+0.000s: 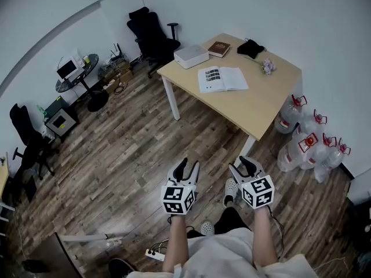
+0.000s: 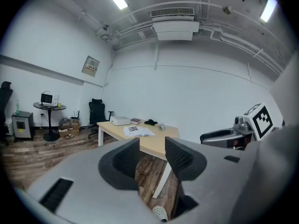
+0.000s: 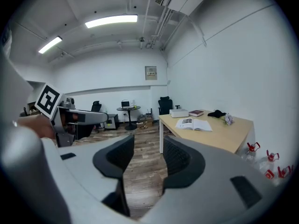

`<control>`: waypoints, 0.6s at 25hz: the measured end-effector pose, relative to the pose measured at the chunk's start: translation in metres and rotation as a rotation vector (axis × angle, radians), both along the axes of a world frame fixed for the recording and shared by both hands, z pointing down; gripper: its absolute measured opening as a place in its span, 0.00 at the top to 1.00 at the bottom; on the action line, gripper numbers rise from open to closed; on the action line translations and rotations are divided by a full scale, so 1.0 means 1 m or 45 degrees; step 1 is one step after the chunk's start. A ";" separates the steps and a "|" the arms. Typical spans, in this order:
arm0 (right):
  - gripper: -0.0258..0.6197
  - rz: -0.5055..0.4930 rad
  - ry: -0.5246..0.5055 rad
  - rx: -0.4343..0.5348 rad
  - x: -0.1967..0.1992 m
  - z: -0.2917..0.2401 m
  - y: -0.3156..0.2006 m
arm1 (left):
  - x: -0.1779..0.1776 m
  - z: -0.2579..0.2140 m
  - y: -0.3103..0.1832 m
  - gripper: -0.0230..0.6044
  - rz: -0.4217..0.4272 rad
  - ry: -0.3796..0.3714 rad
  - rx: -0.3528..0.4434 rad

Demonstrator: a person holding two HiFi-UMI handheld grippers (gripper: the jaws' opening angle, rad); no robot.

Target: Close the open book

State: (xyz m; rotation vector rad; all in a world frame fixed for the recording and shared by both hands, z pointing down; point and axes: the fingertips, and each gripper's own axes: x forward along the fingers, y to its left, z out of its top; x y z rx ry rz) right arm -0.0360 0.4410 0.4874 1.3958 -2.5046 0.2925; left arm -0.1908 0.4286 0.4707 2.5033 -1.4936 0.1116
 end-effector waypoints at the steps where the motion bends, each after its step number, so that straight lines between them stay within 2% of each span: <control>1: 0.65 -0.012 -0.002 -0.003 -0.002 0.001 -0.005 | 0.000 0.001 -0.003 0.68 -0.003 0.002 0.000; 9: 0.65 -0.044 -0.048 -0.060 -0.008 0.017 -0.063 | -0.006 0.011 -0.053 0.69 -0.034 -0.018 -0.020; 15: 0.67 -0.051 -0.063 -0.079 0.013 0.012 -0.139 | 0.020 0.014 -0.119 0.69 -0.011 -0.033 -0.039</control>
